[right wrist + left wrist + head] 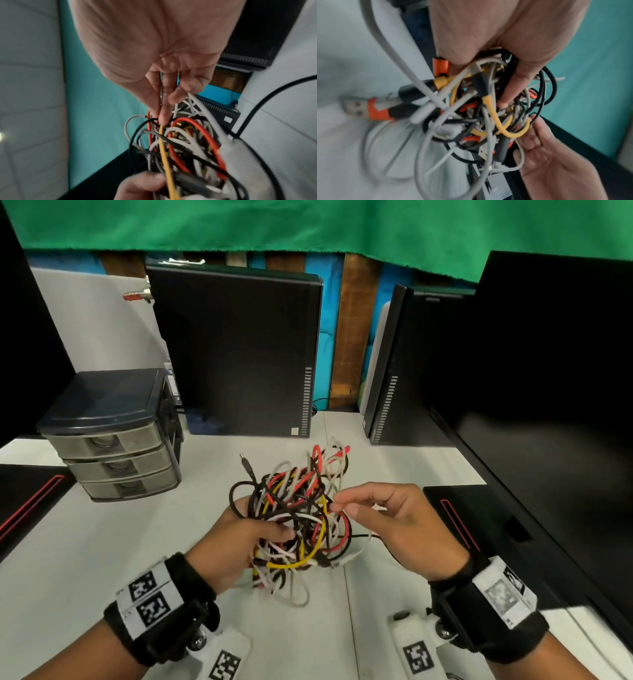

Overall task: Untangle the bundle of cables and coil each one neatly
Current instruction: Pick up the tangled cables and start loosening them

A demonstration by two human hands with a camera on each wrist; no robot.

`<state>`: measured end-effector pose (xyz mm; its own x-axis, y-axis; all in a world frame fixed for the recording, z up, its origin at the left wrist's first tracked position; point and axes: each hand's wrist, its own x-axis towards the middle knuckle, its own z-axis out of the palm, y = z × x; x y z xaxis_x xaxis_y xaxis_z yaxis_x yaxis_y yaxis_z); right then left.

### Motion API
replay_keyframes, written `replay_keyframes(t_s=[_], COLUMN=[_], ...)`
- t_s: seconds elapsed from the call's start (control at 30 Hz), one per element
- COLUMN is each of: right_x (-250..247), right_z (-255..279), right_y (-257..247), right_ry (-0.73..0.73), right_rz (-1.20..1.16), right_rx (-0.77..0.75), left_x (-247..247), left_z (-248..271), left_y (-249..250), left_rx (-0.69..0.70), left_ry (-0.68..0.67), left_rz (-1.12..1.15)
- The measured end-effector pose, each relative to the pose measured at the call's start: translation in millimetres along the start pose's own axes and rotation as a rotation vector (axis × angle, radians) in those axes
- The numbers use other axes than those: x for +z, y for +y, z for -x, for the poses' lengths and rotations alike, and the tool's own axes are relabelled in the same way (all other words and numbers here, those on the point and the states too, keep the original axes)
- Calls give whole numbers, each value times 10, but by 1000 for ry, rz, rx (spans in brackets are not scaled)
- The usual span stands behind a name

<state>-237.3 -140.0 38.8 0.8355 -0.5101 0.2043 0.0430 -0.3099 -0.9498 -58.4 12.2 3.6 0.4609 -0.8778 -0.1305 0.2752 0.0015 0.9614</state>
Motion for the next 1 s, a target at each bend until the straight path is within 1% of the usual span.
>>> replay_keyframes(t_s=[0.07, 0.1, 0.17, 0.27, 0.37, 0.43, 0.5, 0.57, 0.63, 0.7, 0.77, 0.87, 0.93, 1.0], right_x=[52, 74, 101, 87, 68, 52, 26, 13, 41, 110, 174, 206, 189, 181], right_z=[16, 20, 16, -6, -27, -48, -77, -90, -86, -62, -34, -5, 13, 36], right_y=[17, 38, 70, 100, 133, 153, 185, 228, 241, 219, 165, 42, -17, -29], right_ry=[48, 68, 96, 156, 250, 334, 356, 292, 142, -26, -105, -114, -138, -151], right_rz=[96, 127, 153, 130, 163, 157, 84, 25, -32, -126, -224, -338, -327, -228], right_rx=[-27, -35, -44, -49, -30, -7, 31, 127, 265, 349, 370, 376, 351, 288], left_x=[-10, -10, -4, -18, -47, -83, -115, -132, -124, -110, -115, -154, -172, -162], left_z=[11, 11, 16, 13, 10, 3, 4, 11, 10, 2, -5, -4, -1, 8], left_y=[4, 0, 0, 17, 52, 57, 48, 49, 55, 61, 76, 96, 101, 104], left_rx=[-145, -195, -249, -287, -310, -299, -276, -244, -213, -174, -138, -117, -113, -108], left_ry=[-17, -21, -21, -8, -4, -15, -36, -61, -84, -91, -72, -79, -89, -98], left_rz=[79, 100, 127, 183, 304, 376, 438, 512, 588, 640, 646, 625, 592, 557])
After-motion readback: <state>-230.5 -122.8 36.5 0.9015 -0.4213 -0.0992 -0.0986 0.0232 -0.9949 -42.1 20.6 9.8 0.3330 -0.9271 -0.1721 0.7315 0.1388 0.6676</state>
